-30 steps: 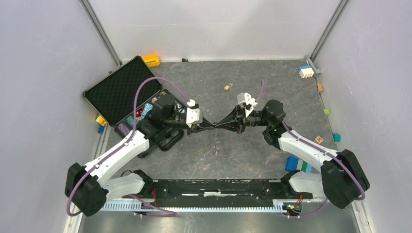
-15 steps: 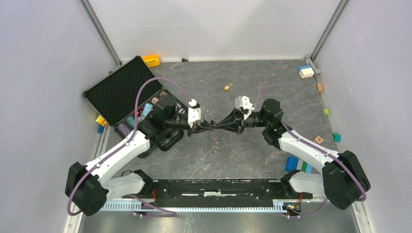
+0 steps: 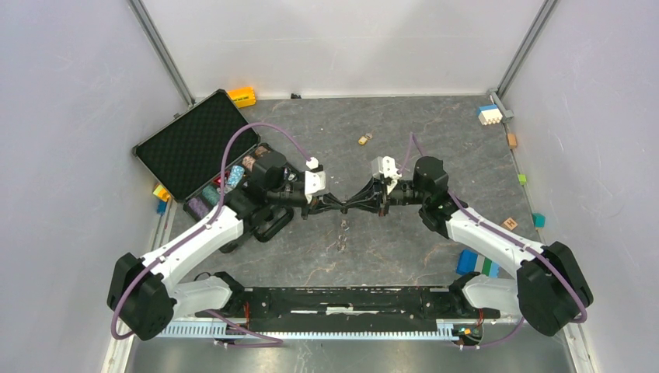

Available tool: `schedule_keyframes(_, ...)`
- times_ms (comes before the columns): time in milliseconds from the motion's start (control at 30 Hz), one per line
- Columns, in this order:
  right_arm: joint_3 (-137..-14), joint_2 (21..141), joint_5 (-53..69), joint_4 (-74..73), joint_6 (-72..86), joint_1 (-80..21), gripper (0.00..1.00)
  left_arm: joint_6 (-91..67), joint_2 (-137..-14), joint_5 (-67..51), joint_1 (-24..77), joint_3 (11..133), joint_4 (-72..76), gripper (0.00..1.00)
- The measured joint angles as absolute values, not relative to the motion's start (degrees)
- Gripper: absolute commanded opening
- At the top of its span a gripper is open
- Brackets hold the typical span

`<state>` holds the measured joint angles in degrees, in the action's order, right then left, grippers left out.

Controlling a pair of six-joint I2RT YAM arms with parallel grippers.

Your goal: Put the keys on the keyring

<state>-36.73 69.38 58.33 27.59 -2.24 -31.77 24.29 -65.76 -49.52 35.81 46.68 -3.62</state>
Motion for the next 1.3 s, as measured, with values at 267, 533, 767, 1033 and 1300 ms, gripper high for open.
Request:
schedule_keyframes(267, -36.73, 69.49, 57.71, 25.15, -2.94, -31.77, 0.0, 24.47, -66.0, -49.56, 35.81, 48.16, -3.92, 0.22)
schedule_keyframes(533, -36.73, 69.49, 57.32, 24.71, -2.9, -31.77, 0.0, 25.87, -66.02, -49.58, 35.81, 48.27, -4.49, 0.28)
schedule_keyframes(767, -36.73, 69.49, 57.36, 25.45, -1.8, -31.77, 0.0, 28.36, -66.0, -49.63, 35.81, 48.27, -6.37, 0.27)
schedule_keyframes(1033, -36.73, 69.49, 57.41, 27.29, 0.23, -31.77, 0.0, 28.93, -66.76, -49.71, 35.81, 48.29, -7.27, 0.25)
schedule_keyframes(1300, -36.73, 69.76, 57.49, 27.55, 0.8, -31.77, 0.0, 28.91, -66.89, -49.71, 35.81, 49.12, -7.33, 0.24)
